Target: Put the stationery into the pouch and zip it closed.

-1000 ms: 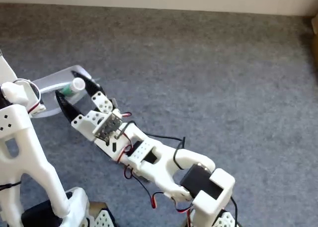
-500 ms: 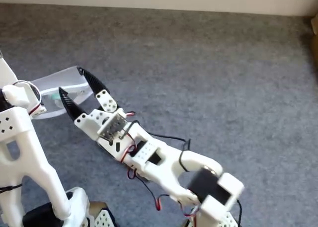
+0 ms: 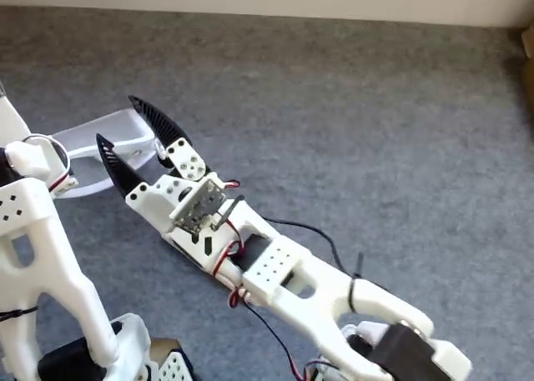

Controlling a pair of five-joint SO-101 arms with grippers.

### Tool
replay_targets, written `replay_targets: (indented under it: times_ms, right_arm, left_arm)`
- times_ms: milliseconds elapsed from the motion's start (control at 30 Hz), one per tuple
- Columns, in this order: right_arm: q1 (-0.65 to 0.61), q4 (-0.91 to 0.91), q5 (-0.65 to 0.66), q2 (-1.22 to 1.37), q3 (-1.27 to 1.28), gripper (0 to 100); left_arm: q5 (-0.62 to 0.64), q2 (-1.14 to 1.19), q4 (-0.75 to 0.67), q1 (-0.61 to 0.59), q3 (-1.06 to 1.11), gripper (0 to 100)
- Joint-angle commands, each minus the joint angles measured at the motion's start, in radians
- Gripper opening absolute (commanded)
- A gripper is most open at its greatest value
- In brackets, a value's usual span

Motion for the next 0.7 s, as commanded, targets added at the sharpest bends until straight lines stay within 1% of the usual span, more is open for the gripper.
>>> replay_targets:
  times_ms: [0,100,233,400,667]
  right_arm:
    - [0.005,0.134,-0.106,-0.159,-0.008,20.6]
    - [0.005,0.334,-0.206,-0.26,-0.016,20.6]
    - [0.001,0.575,-0.238,-0.363,-0.064,20.6]
    - [0.001,0.762,-0.241,-0.44,-0.131,20.6]
    - [0.001,1.021,-0.242,-0.526,-0.13,20.6]
  left_arm:
    - [0.014,-0.001,-0.015,-0.013,0.002,1]
    - [0.014,-0.001,-0.015,-0.015,0.002,1]
    - [0.014,-0.001,-0.015,-0.021,0.002,1]
    - [0.014,-0.001,-0.015,-0.021,0.002,1]
    - [0.014,-0.001,-0.015,-0.021,0.001,1]
